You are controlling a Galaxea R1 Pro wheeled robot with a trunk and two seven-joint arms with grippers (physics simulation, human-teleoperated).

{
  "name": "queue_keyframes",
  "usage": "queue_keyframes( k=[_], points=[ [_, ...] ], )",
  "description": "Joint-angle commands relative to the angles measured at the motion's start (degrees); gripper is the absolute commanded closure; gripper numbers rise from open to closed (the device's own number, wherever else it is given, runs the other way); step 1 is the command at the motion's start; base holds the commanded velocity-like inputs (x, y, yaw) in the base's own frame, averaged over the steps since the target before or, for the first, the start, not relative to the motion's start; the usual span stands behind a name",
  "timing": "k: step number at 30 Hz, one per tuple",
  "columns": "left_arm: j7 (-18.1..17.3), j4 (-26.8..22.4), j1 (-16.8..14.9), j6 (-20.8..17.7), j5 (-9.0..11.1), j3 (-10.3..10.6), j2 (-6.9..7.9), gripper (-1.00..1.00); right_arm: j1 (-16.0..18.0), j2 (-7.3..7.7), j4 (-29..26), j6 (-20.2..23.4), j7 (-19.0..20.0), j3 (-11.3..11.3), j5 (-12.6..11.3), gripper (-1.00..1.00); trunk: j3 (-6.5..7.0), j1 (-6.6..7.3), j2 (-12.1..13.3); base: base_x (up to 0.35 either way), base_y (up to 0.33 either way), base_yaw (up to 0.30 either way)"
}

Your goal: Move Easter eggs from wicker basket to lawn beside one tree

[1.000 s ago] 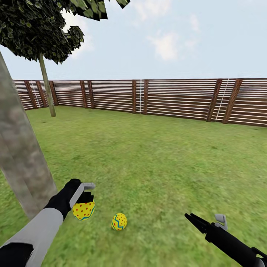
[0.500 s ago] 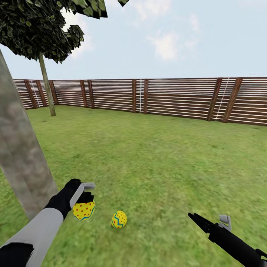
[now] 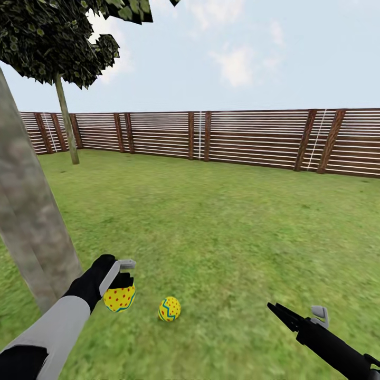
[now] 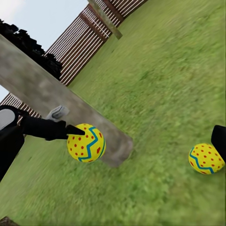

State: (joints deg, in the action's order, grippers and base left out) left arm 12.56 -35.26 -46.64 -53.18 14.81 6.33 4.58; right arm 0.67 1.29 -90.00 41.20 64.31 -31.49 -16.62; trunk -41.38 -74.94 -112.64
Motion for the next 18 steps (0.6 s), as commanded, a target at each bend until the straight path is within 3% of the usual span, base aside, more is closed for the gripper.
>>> queue_keyframes(
  k=[1,18],
  points=[
    [0.5,-0.1,0.0,-0.2,0.6,0.4,0.08,1.0,0.0,0.01,0.0,0.4,0.0,-0.1,-0.2,-1.0,-0.24,-0.22,-0.4,0.0,0.0,0.0],
    [0.5,-0.1,0.0,-0.1,0.6,0.4,0.08,1.0,0.1,-0.01,0.1,0.3,-0.1,-0.1,-0.3,-1.0,-3.3,-3.95,-7.3,0.0,0.0,0.0]
  ],
)
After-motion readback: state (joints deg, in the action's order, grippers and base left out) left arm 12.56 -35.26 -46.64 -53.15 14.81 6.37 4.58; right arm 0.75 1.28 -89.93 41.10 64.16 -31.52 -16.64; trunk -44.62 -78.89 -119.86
